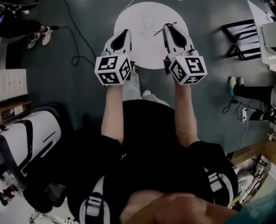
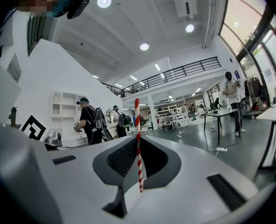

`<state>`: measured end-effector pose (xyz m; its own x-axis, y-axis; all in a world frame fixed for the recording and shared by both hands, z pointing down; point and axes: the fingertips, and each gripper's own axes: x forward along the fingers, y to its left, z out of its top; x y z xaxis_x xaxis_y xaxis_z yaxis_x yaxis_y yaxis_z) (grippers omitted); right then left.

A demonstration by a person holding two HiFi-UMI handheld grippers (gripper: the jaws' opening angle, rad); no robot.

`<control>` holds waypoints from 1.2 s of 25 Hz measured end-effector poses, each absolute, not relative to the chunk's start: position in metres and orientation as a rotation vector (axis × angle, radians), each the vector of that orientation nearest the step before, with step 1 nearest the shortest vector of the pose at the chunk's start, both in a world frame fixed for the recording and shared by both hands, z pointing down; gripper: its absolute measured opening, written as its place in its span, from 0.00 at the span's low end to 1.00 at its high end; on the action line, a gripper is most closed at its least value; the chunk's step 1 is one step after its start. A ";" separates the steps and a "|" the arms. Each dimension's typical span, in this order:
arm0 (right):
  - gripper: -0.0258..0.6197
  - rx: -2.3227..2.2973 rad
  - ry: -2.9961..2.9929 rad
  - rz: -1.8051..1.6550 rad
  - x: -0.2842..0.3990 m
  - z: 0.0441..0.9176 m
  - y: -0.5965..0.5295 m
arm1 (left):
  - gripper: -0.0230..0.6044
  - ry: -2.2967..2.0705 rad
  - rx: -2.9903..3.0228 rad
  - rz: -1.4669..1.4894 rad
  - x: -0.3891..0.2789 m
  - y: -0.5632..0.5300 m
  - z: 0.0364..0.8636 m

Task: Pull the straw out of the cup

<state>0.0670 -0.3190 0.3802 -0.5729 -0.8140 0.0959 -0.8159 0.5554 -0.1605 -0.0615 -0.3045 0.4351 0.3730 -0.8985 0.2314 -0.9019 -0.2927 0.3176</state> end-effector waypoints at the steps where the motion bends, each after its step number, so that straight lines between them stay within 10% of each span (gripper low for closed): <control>1: 0.09 1.433 -2.779 0.278 0.066 0.375 -0.313 | 0.05 -1.574 2.264 0.005 -0.060 -0.297 0.428; 30: 0.10 1.476 -2.902 0.097 0.099 0.316 -0.249 | 0.05 -1.711 2.473 -0.053 -0.028 -0.238 0.339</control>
